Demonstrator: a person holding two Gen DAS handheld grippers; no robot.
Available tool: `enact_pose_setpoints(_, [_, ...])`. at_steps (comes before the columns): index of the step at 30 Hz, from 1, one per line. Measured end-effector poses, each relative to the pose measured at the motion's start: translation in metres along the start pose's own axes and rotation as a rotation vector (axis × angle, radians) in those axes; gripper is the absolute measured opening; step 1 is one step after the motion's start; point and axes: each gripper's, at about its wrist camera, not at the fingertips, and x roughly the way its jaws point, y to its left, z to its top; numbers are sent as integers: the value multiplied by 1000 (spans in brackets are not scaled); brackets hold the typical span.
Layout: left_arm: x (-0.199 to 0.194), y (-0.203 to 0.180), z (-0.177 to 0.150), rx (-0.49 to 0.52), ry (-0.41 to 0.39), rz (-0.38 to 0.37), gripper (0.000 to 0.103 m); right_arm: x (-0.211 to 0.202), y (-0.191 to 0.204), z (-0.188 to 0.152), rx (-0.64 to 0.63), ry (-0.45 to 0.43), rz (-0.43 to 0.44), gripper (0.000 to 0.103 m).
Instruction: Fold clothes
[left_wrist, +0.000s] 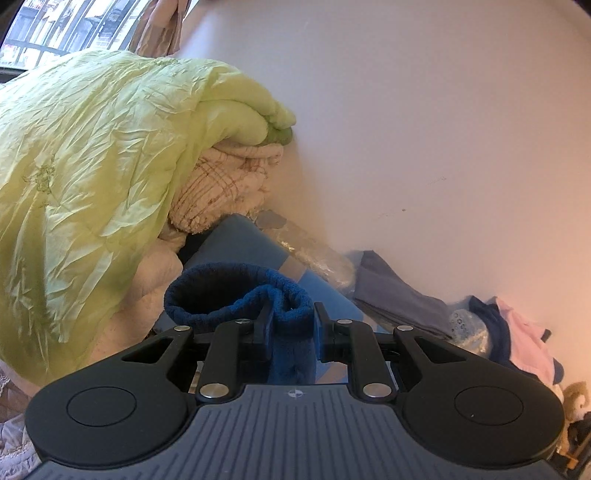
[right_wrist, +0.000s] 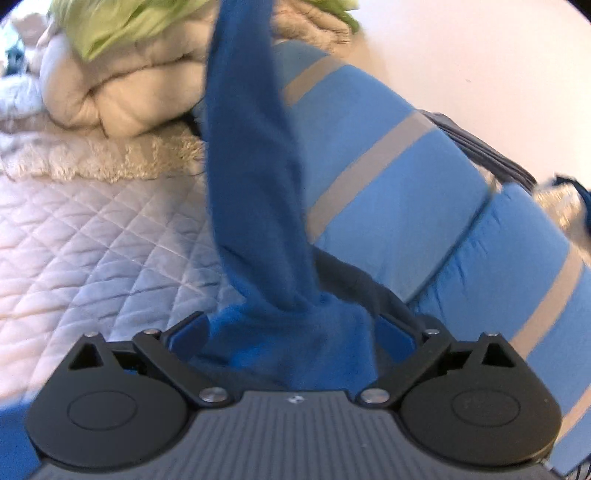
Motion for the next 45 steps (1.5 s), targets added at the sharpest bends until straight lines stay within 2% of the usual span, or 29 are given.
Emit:
enact_pose_setpoints(2, [8, 6, 2, -18, 6, -1, 16, 15, 20, 8, -35, -10, -34, 98])
enact_pose_setpoints(4, [15, 13, 3, -30, 16, 30, 16, 31, 38, 15, -83, -12, -60, 97])
enact_pose_setpoints(5, [18, 17, 3, -33, 21, 43, 16, 41, 45, 18, -110, -9, -90, 91])
enact_pose_setpoints(7, [24, 27, 2, -28, 41, 80, 16, 58, 51, 19, -136, 21, -132, 34])
enact_pose_setpoints(8, [27, 32, 1, -17, 48, 111, 16, 64, 49, 20, -134, 40, -139, 21])
enact_pose_setpoints(9, [29, 37, 1, -11, 55, 139, 16, 62, 42, 19, -108, 41, -108, 12])
enact_pose_setpoints(12, [36, 63, 0, -58, 85, 228, 17, 46, 9, 17, -20, 18, -9, 10])
enact_pose_setpoints(14, [40, 83, -3, -112, 119, 303, 17, 40, -29, 18, 91, 10, 81, 10])
enact_pose_setpoints(18, [54, 125, -12, -273, 211, 408, 17, 42, -94, 21, 313, 32, 221, 10])
enact_pose_setpoints(20, [62, 137, -15, -312, 218, 408, 16, 44, -110, 23, 369, 40, 264, 10])
enact_pose_setpoints(22, [67, 142, -10, -332, 186, 291, 16, 46, -116, 24, 381, 43, 287, 10])
enact_pose_setpoints(23, [69, 145, -7, -341, 170, 231, 16, 45, -115, 24, 368, 40, 281, 10])
enact_pose_setpoints(25, [57, 141, -2, -270, 109, 47, 17, 43, -112, 24, 343, 34, 268, 10])
enact_pose_setpoints(26, [46, 142, -4, -238, 91, -10, 17, 39, -112, 23, 338, 29, 266, 10])
enact_pose_setpoints(27, [35, 151, -15, -232, 98, -11, 17, 34, -112, 22, 333, 24, 263, 10])
enact_pose_setpoints(29, [13, 171, -39, -224, 113, -5, 17, 25, -111, 20, 322, 15, 261, 10])
enact_pose_setpoints(32, [-17, 230, -94, -293, 164, 97, 17, 21, -109, 11, 278, 17, 317, 10])
enact_pose_setpoints(34, [-32, 275, -135, -410, 201, 152, 17, 18, -106, 5, 245, 18, 355, 10])
enact_pose_setpoints(38, [-49, 342, -206, -583, 258, 251, 17, 19, -89, 1, 150, 50, 438, 12])
enact_pose_setpoints(41, [-50, 361, -233, -609, 272, 298, 17, 23, -69, 8, 47, 74, 438, 14])
enact_pose_setpoints(42, [-51, 364, -237, -617, 276, 301, 17, 24, -64, 11, 19, 83, 428, 19])
enact_pose_setpoints(43, [-52, 366, -241, -625, 279, 304, 17, 25, -59, 13, -9, 92, 418, 29])
enact_pose_setpoints(44, [-53, 366, -243, -631, 286, 309, 17, 26, -54, 16, -37, 101, 408, 32])
enact_pose_setpoints(45, [-55, 366, -243, -638, 287, 305, 17, 25, -51, 19, -63, 107, 403, 43])
